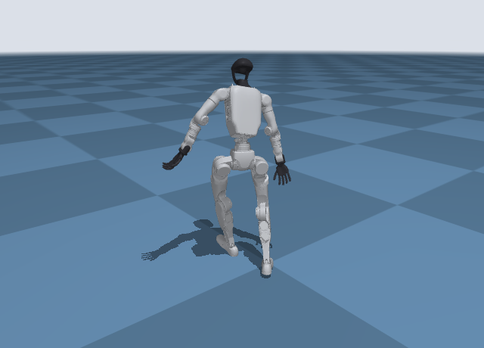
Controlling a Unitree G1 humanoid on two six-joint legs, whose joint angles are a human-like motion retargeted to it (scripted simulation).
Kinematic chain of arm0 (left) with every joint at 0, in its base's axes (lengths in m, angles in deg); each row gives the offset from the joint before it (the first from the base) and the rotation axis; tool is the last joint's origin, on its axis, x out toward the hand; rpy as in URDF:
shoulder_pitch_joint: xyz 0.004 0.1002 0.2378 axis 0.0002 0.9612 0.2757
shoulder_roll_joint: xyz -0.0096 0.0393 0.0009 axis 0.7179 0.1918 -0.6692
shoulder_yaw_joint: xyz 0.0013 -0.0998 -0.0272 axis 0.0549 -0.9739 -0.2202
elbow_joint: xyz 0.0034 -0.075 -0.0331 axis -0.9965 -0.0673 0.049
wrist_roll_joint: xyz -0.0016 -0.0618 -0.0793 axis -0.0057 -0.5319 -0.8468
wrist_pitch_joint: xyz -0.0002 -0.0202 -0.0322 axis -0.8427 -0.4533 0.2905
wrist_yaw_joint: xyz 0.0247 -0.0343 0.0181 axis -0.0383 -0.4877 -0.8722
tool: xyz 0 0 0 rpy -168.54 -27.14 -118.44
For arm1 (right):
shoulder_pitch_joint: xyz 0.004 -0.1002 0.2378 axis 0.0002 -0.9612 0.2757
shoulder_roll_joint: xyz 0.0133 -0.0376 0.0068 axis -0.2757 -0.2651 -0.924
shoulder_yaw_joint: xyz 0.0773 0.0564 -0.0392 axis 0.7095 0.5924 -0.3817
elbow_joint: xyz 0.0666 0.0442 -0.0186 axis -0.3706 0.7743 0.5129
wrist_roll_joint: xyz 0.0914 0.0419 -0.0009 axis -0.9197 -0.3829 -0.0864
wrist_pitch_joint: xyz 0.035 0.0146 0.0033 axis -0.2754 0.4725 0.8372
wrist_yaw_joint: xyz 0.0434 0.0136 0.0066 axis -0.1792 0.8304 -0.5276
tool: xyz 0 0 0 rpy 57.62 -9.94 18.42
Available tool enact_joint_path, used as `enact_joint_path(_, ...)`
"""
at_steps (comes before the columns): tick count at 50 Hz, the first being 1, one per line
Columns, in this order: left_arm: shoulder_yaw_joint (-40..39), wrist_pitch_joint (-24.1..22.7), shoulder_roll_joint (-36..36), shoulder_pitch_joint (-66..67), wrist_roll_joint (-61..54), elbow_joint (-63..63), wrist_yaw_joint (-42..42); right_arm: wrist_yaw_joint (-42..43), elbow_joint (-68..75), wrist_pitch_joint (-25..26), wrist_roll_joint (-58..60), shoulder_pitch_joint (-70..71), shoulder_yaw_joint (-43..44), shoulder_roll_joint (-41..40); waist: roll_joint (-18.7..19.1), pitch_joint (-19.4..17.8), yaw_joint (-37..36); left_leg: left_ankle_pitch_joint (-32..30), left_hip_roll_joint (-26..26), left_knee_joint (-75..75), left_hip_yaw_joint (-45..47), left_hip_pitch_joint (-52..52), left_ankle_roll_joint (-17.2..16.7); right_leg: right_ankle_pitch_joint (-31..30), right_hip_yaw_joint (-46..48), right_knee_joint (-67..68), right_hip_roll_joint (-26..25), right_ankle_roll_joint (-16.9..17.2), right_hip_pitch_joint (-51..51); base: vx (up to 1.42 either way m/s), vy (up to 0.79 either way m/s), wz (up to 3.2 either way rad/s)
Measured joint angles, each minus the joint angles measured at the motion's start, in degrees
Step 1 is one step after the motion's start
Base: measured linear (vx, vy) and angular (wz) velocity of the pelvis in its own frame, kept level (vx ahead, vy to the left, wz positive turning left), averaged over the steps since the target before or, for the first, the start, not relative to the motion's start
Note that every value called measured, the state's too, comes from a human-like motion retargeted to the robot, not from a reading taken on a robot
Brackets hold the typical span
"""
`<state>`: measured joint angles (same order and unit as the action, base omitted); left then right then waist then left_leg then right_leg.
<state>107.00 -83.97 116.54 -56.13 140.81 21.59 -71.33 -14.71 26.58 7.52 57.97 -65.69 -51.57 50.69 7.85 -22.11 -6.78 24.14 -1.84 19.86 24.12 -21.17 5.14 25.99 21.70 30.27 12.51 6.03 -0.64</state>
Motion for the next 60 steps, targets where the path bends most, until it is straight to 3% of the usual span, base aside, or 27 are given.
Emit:
enact_joint_path(2,-3.1,1.5,3.5,4.4,0.0,-3.9,1.3,4.2,0.1,1.2,5.6,9.4,-1.0,2.6,1.1,-2.0,-3.1,-1.6,1.6,-0.5,0.7,-2.3,-0.3,2.1,2.2,5.4,-0.7,0.5,-1.6,0.44,-0.24,1.14)
enact_joint_path(5,-14.2,1.8,4.4,16.0,-0.7,-4.5,2.6,11.3,-0.5,2.0,9.9,24.9,-1.9,5.1,1.6,-2.3,-9.1,-6.4,3.3,-3.7,2.4,-4.6,-1.2,3.3,2.9,4.4,-3.5,1.3,-6.3,0.60,-0.17,0.42)
enact_joint_path(8,-22.0,0.8,2.9,29.6,-6.3,0.3,1.7,16.2,-3.3,0.7,5.2,38.0,-3.2,3.7,-0.5,2.8,-17.4,-13.7,3.9,-12.9,5.9,-4.4,-3.2,-1.5,-0.9,-3.9,-5.5,2.3,-10.8,0.86,-0.01,-0.77)
enact_joint_path(11,-25.8,-1.4,1.7,43.8,-18.2,6.2,1.2,20.2,-9.6,-3.3,-9.0,45.0,-5.9,-1.1,-6.4,12.1,-28.2,-17.9,4.1,-23.1,9.0,-3.0,-7.0,-14.4,-8.2,-14.0,-4.8,5.1,-13.3,1.08,0.18,-1.78)
enact_joint_path(15,-32.5,-9.4,-2.4,60.8,-46.9,13.4,1.1,25.0,-23.3,-10.6,-23.7,50.8,-12.9,-6.0,-15.7,23.7,-39.1,-15.1,6.2,-24.9,9.5,-2.1,-10.6,-37.0,-18.1,-25.6,-2.2,9.0,-14.1,1.12,0.28,-1.74)
enact_joint_path(18,-35.0,-12.4,-5.2,65.5,-59.5,14.9,-0.2,29.3,-34.2,-12.5,-25.3,60.2,-16.1,-7.3,-19.1,27.9,-39.1,-15.0,7.3,-24.9,9.5,0.8,-12.2,-48.4,-19.6,-30.0,-3.3,9.0,-15.9,1.02,0.32,-0.37)
enact_joint_path(19,-34.2,-12.2,-5.5,65.3,-60.3,14.4,0.2,31.8,-37.8,-12.4,-25.2,63.7,-16.2,-7.4,-19.6,27.9,-37.7,-14.8,6.1,-24.9,9.4,2.3,-12.0,-49.3,-19.0,-30.9,-2.8,9.0,-17.3,0.98,0.55,0.76)
enact_joint_path(20,-33.1,-11.7,-5.6,64.6,-60.3,13.6,0.9,34.6,-41.6,-12.0,-24.9,67.2,-16.1,-7.5,-20.0,27.4,-35.9,-14.7,4.3,-24.9,9.1,3.8,-11.6,-49.2,-18.1,-31.8,-1.9,9.0,-19.1,0.96,0.69,1.45)
enact_joint_path(23,-26.9,-9.1,-3.5,55.9,-52.8,11.2,4.8,44.0,-54.2,-11.7,-22.4,72.0,-12.6,-6.0,-19.2,22.2,-29.8,-11.0,-1.6,-22.7,3.5,10.7,-8.2,-37.7,-11.1,-25.7,0.5,6.4,-23.7,0.91,0.59,2.06)
enact_joint_path(26,-20.1,-8.0,-1.7,41.7,-46.7,10.4,7.7,47.3,-69.0,-12.2,-16.7,67.2,-7.1,-3.5,-18.6,19.3,-26.3,-5.0,-3.3,-16.0,-2.8,13.1,-3.9,-23.9,-10.6,-2.3,1.5,3.6,-13.6,0.78,0.27,1.84)
enact_joint_path(30,-12.3,-0.8,-1.5,18.8,-38.9,9.1,9.5,39.0,-88.8,-11.7,-16.7,51.0,0.9,0.2,-20.0,15.2,-20.1,5.3,-8.0,-3.4,-8.4,12.2,-0.3,-7.8,-16.9,20.6,3.7,1.3,3.5,0.74,0.14,1.76)
enact_joint_path(33,-6.1,6.4,-2.4,-0.8,-28.2,9.3,7.2,28.6,-96.9,-9.5,-18.4,32.6,4.1,1.9,-19.4,10.6,-13.1,12.2,-9.8,4.4,-11.9,14.9,-0.9,1.2,-22.6,29.5,3.2,-1.6,14.4,0.79,0.07,1.43)
enact_joint_path(35,-3.6,10.8,-3.7,-13.3,-22.3,9.7,5.4,24.1,-97.1,-7.4,-18.4,18.1,4.4,2.5,-18.3,8.3,-7.1,14.2,-10.2,5.4,-15.2,19.0,-2.3,3.6,-26.2,32.2,1.0,-2.9,21.0,0.84,0.05,1.45)
enact_joint_path(38,-3.0,16.2,-7.1,-30.0,-18.1,8.1,6.1,21.6,-89.4,-4.3,-17.7,-5.4,5.8,3.3,-15.3,8.3,4.5,11.2,-8.2,-0.8,-22.8,26.8,-5.6,0.5,-25.8,28.0,-2.2,-3.0,28.4,0.92,0.02,1.88)
enact_joint_path(41,-4.1,18.7,-11.9,-43.0,-17.6,2.6,9.3,16.5,-76.1,-2.7,-17.2,-27.7,10.7,4.6,-9.9,12.1,18.0,0.4,-2.6,-9.6,-32.1,32.2,-9.5,-6.3,-16.7,14.5,-2.1,-2.2,31.2,1.04,-0.09,2.55)
enact_joint_path(45,-6.6,16.0,-18.9,-55.9,-18.5,-8.9,11.6,2.4,-53.7,-3.4,-14.8,-49.5,15.1,7.1,-3.6,18.1,33.6,-21.4,5.3,-19.2,-43.0,36.2,-15.5,-19.0,-8.6,-14.8,-3.6,0.0,27.0,1.16,-0.35,2.55)
enact_joint_path(48,-3.4,13.7,-21.7,-69.0,-15.8,-19.1,12.1,-4.9,-33.6,-2.6,-12.6,-56.8,14.6,7.1,-3.2,18.8,39.0,-33.4,8.5,-24.1,-44.1,41.4,-19.6,-19.4,-7.7,-29.5,-3.9,1.6,23.4,1.19,-0.52,1.37)
enact_joint_path(50,0.3,13.0,-23.2,-79.3,-12.2,-26.3,13.1,-6.1,-19.6,-1.1,-11.2,-59.0,16.1,5.8,-3.7,19.3,39.8,-38.0,7.5,-24.8,-41.0,43.8,-20.1,-18.9,-7.5,-34.5,-2.1,3.0,23.2,1.11,-0.39,0.53)
enact_joint_path(53,1.5,12.9,-27.5,-88.9,-13.4,-36.0,14.4,-4.9,-4.2,3.0,-10.9,-62.0,24.0,3.8,-2.6,20.3,40.0,-41.5,7.7,-24.2,-39.0,45.4,-20.1,-17.0,-4.3,-35.3,-0.1,2.5,23.3,1.00,-0.46,0.55)
enact_joint_path(55,-1.0,12.9,-29.8,-90.4,-15.4,-42.2,15.4,-2.6,-0.2,4.9,-14.4,-63.2,27.1,2.4,-1.0,19.1,40.0,-42.8,9.8,-22.5,-40.5,46.5,-20.1,-15.8,0.1,-32.4,-0.4,-0.4,22.0,0.93,-0.66,0.52)
enact_joint_path(57,-4.8,10.7,-31.1,-86.5,-17.2,-48.1,16.9,-1.1,-0.9,4.8,-22.0,-62.3,26.9,0.6,0.4,15.7,39.6,-42.5,12.2,-18.6,-41.6,48.0,-19.7,-17.7,3.1,-26.0,-1.2,-4.8,20.7,0.88,-0.71,0.13)
enact_joint_path(58,-6.9,8.3,-31.0,-83.0,-17.0,-51.1,17.5,-0.7,-1.8,4.0,-26.9,-60.8,25.4,-0.2,0.7,13.2,39.1,-40.9,12.6,-15.2,-41.0,48.9,-18.5,-17.7,2.1,-21.4,-1.7,-6.1,20.4,0.86,-0.66,-0.47)
enact_joint_path(60,-9.4,4.2,-29.2,-73.5,-13.2,-55.8,17.2,0.2,-3.2,2.5,-35.5,-54.9,20.6,-1.3,-0.4,8.8,36.6,-31.2,10.6,-1.5,-36.7,47.2,-13.5,-13.2,-0.2,-7.7,-1.1,-7.9,21.5,0.82,-0.58,-1.25)
